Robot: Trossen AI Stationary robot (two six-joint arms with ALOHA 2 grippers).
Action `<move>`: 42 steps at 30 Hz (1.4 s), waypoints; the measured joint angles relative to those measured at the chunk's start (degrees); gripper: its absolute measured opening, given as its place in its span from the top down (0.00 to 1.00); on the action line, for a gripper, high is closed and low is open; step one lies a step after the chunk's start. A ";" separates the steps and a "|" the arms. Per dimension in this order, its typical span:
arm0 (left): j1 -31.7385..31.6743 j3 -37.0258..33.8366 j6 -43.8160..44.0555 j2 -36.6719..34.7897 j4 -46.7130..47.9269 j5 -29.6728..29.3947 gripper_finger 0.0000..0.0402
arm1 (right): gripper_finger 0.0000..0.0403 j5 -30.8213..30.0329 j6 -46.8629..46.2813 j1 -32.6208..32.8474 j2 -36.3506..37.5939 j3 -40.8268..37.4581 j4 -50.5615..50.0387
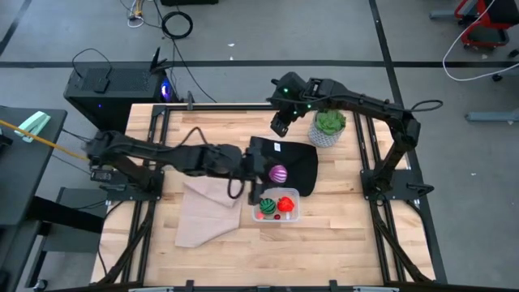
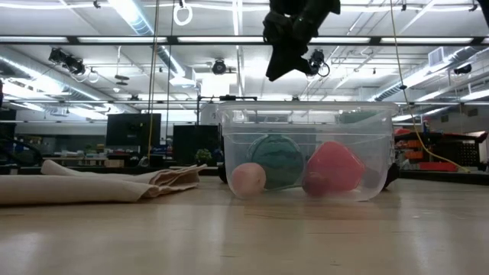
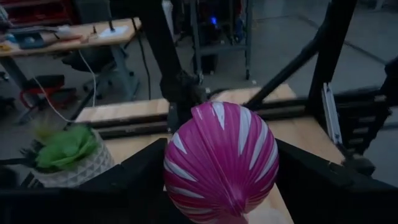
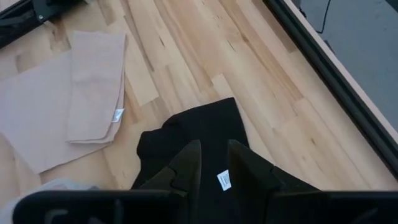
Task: Pick and placing Produce into tupperware
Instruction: Put the onion into the transparent bin
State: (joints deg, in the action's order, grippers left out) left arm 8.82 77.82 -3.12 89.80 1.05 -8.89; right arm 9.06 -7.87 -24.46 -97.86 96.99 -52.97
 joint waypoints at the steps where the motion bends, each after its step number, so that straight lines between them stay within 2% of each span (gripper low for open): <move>1: 0.00 0.55 -0.14 1.08 0.27 0.12 0.31 | 0.78 0.02 0.28 -0.23 0.00 0.00 -0.02; 11: -0.27 0.92 -0.27 6.05 -0.12 1.74 0.33 | 0.78 2.47 3.80 -3.44 0.00 0.00 -0.46; 15: -1.70 0.96 -0.56 6.03 -0.63 1.86 0.31 | 0.78 6.39 6.41 -5.89 0.00 0.00 -1.08; 17: -2.83 0.94 -0.56 6.03 -0.50 2.19 0.31 | 0.78 9.56 7.94 -7.67 0.00 0.00 -2.22; 21: -4.90 0.96 -0.54 6.03 -0.51 6.42 0.33 | 0.78 20.01 11.20 -11.84 0.00 0.00 -7.45; 26: -5.88 0.94 -2.85 6.03 -0.71 7.28 0.33 | 0.79 30.77 14.59 -17.63 0.00 0.00 -15.23; 32: -6.03 0.90 -2.54 7.75 -2.63 7.28 0.32 | 0.82 46.77 19.07 -23.57 0.00 0.00 -22.11; 34: -6.03 1.00 -0.76 9.15 -4.63 6.42 0.33 | 0.83 49.21 21.61 -24.95 0.00 0.00 -25.45; 42: -7.24 1.73 2.80 14.06 -9.76 3.55 0.32 | 0.81 48.98 26.33 -25.83 0.56 -0.17 -30.35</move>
State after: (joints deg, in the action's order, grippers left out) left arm 1.58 79.55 -0.32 103.87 -8.71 -5.34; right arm 58.04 18.45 -50.29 -97.30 96.82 -83.32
